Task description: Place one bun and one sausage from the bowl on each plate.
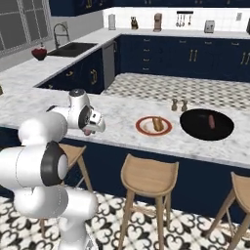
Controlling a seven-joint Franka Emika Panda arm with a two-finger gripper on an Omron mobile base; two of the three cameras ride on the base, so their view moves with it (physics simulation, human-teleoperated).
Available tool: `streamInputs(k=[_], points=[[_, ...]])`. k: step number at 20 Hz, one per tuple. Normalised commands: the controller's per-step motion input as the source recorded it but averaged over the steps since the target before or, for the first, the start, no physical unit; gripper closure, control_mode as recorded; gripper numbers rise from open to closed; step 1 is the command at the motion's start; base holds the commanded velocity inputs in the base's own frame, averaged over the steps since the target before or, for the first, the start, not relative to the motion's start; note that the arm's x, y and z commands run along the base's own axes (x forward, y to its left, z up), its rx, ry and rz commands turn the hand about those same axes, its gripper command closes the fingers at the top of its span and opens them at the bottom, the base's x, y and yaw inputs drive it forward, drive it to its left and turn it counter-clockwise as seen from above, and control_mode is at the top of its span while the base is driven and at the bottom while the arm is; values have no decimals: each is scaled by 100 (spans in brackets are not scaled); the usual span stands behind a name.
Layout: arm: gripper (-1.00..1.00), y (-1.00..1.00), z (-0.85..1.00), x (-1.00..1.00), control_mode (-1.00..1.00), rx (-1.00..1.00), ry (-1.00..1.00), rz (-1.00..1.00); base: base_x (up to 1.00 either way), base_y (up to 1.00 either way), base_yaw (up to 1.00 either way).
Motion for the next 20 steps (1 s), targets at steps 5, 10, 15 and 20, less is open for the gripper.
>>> streamInputs(k=[5,10,15,20], points=[[100,0,0,0,100,0,0,0,92,64,-3],[100,0,0,0,100,0,0,0,100,-29,6],[100,14,2,53,-100,1,0,24,39,-9,5],[100,57,2,70,-100,-1,0,52,0,0,0]])
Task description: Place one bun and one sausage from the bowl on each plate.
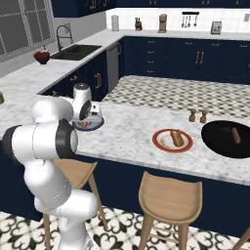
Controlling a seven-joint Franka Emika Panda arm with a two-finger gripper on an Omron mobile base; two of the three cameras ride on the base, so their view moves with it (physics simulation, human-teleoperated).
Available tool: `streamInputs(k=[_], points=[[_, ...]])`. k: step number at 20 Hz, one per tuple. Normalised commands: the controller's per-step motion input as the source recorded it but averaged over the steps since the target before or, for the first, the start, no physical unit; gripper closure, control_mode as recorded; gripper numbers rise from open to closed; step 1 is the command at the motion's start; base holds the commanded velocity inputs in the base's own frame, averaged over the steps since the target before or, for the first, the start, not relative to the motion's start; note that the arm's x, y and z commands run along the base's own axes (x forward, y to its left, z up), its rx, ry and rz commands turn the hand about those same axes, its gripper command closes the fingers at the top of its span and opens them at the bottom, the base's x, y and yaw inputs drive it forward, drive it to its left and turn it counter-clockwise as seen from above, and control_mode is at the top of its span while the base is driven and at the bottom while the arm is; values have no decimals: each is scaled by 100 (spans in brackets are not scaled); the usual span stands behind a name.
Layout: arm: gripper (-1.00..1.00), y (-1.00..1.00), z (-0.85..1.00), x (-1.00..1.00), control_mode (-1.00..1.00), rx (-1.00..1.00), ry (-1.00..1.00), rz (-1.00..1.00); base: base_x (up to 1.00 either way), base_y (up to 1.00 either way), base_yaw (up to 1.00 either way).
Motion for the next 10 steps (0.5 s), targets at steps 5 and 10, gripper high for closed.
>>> streamInputs(k=[5,10], points=[[100,95,-3,72,-100,-16,9,31,0,0,0],[100,35,-19,27,-100,-18,10,8,0,0,0]])
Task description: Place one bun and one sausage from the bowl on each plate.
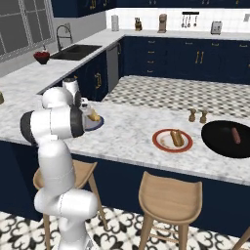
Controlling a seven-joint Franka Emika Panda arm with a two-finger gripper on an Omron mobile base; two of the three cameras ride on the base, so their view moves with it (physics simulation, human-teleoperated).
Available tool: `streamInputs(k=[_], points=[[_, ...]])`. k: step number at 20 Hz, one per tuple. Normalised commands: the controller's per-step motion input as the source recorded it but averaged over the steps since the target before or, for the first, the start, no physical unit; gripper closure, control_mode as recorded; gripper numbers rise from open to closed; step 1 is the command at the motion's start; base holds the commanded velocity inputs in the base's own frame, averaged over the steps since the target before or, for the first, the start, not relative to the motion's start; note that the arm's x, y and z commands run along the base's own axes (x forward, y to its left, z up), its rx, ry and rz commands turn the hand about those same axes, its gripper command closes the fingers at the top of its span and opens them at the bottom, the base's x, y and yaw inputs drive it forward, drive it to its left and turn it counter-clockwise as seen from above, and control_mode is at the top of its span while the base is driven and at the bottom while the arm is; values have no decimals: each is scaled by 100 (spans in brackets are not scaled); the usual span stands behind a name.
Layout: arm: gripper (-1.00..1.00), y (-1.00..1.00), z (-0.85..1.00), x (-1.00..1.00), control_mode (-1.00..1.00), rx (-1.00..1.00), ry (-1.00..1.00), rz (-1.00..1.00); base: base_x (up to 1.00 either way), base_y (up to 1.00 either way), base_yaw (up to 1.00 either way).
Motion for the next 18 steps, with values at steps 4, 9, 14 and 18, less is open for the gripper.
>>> streamInputs(k=[4,9,14,18], points=[[100,-7,-33,94,-100,0,4,4,0,0,0],[100,0,-47,80,-100,-4,1,0,0,0,0],[100,22,-39,60,-100,-11,6,0,0,0,0],[-100,13,-6,19,-100,-4,3,0,0,0,0]])
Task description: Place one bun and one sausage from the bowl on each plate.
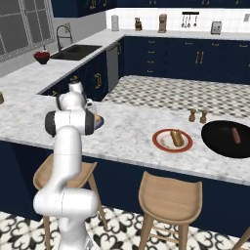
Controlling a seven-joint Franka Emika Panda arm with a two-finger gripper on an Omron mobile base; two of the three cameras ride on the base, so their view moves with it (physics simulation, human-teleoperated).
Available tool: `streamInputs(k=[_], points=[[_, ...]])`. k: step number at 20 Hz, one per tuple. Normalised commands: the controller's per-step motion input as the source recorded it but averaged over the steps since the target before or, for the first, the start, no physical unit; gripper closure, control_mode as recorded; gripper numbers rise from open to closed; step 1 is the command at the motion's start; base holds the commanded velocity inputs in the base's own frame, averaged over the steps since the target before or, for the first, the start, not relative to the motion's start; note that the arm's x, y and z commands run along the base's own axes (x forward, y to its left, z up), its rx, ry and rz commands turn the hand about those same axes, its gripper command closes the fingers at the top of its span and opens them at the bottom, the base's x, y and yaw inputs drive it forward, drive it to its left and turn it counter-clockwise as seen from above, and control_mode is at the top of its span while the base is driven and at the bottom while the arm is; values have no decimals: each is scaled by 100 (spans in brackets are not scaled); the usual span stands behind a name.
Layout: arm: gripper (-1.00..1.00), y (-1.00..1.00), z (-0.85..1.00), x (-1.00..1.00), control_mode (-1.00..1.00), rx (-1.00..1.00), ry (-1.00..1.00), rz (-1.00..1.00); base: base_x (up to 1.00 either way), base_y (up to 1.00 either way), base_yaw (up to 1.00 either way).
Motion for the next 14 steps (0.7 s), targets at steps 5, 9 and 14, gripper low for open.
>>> streamInputs(k=[5,9,14], points=[[-100,-3,0,-9,-100,0,0,0,0,0,0],[-100,-48,7,-92,-100,4,-6,0,0,0,0],[-100,-97,26,-100,-100,16,-20,0,0,0,0]])
